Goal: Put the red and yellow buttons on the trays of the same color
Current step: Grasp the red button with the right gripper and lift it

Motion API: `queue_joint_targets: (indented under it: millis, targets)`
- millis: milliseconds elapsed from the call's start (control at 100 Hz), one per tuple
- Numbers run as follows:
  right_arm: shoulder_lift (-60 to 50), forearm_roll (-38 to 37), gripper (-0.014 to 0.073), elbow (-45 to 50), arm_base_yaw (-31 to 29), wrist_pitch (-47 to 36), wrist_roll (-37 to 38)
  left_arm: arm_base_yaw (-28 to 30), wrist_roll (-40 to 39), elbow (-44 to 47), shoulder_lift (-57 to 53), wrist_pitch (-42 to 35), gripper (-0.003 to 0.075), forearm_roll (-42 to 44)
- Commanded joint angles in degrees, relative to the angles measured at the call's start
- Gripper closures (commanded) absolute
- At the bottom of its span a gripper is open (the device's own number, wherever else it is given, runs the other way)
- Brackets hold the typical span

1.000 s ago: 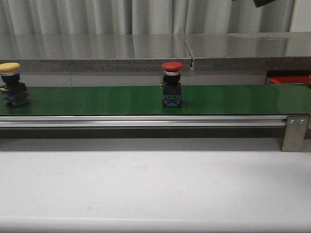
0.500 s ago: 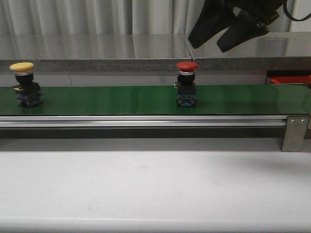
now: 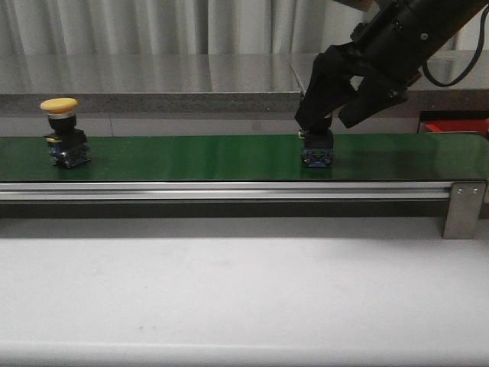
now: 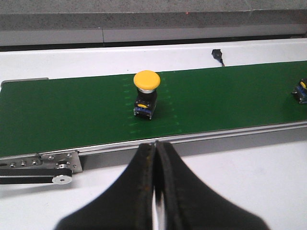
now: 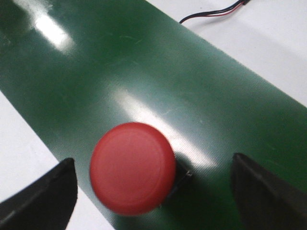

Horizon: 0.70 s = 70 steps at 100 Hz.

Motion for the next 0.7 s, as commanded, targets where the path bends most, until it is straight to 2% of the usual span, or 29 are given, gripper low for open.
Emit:
queue_joint_targets:
  millis: [0, 90, 220, 310, 400, 690]
  targets:
    - [-2.26, 1.64, -0.002, -2.07, -0.03, -2.36, -0.71, -0.42, 0.03, -1.66, -0.17, -3.58, 0.0741, -1.43]
    - [-1.99, 1.64, 0.0074, -2.07, -0.03, -2.84, -0.71, -0.42, 0.03, -1.66, -0.17, -3.58, 0.0741, -1.43]
    - [-1.83, 1.64, 0.032, -2.07, -0.03, -3.48, -0.71, -0.42, 0.03, -1.66, -0.17, -3.58, 0.0741, -1.43]
    - [-2.02, 1.64, 0.0414, -2.07, -0.03, -4.64, -0.71, -0.42, 0.03, -1.66, -0.17, -3.58, 0.0741, -1.43]
    - [-2.85, 1.64, 0.0452, -2.07, -0.08, -5.52, -0.71, -0.42, 0.03, -1.66, -0.17, -3.58, 0.0741, -1.43]
    - [-7.59, 1.64, 0.0452, -2.07, -3.2, -6.3, -0.66, -0.42, 0.03, -1.66, -0.17, -3.58, 0.0741, -1.43]
